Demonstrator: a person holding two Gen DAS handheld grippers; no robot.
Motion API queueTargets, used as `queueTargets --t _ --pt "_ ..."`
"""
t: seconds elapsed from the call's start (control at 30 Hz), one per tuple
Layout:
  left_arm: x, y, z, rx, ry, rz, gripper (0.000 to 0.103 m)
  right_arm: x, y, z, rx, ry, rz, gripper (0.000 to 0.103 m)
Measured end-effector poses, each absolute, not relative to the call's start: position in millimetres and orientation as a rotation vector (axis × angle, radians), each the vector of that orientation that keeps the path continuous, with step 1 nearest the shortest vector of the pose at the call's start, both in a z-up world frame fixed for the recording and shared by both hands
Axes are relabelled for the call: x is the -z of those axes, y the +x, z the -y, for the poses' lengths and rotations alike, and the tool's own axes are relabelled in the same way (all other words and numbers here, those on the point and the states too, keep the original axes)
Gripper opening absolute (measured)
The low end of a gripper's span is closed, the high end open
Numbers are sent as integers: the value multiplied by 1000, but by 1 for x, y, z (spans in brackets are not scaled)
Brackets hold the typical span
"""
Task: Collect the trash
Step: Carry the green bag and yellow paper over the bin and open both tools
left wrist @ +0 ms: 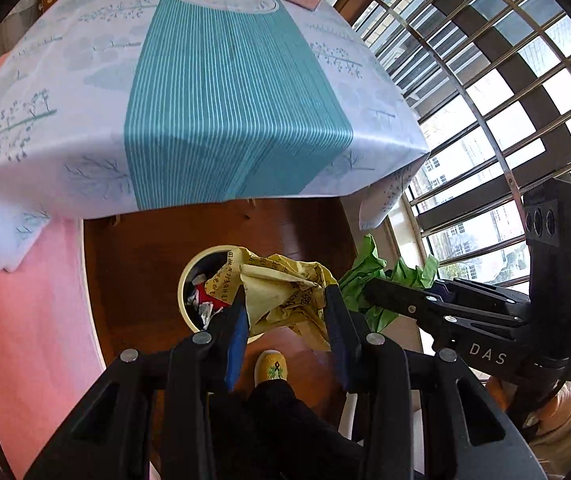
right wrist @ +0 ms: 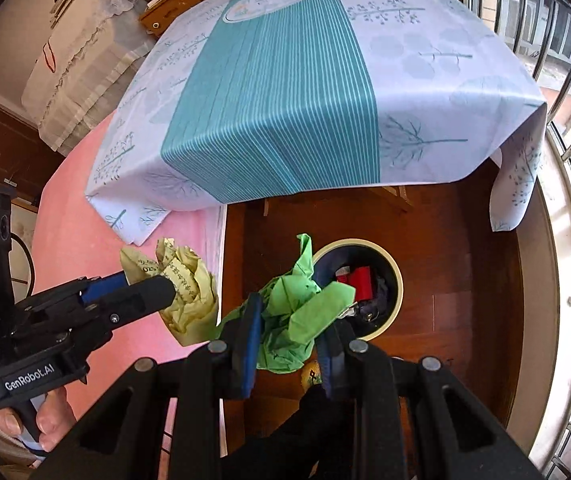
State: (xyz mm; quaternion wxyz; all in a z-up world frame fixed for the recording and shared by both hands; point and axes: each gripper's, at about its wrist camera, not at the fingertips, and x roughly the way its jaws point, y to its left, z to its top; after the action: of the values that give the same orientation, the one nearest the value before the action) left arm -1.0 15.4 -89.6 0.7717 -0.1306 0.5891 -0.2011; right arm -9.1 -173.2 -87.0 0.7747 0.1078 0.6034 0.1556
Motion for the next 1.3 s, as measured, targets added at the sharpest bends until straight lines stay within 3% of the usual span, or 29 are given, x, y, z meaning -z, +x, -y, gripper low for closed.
queueTargets --t 0.6,0.97,1.0,1.03,1.07,1.1,1.3 --pt "320 16 25 364 -275 -1381 35 315 15 209 -389 294 -1371 26" --pt "409 24 39 361 -226 -1428 39 407 21 214 -369 352 -1445 32" --pt "413 24 40 359 -224 -1433 45 413 23 215 -368 361 -1454 40" --pt "419 24 40 360 -225 -1445 62 418 24 215 -366 370 -1464 58" --pt "423 25 43 360 -223 -1459 77 422 25 215 -364 378 -1472 67" --pt "428 26 42 355 -221 -1469 98 425 25 217 -367 389 -1473 78" --pt "439 25 41 327 -200 -1461 100 435 26 216 -378 386 -1455 78"
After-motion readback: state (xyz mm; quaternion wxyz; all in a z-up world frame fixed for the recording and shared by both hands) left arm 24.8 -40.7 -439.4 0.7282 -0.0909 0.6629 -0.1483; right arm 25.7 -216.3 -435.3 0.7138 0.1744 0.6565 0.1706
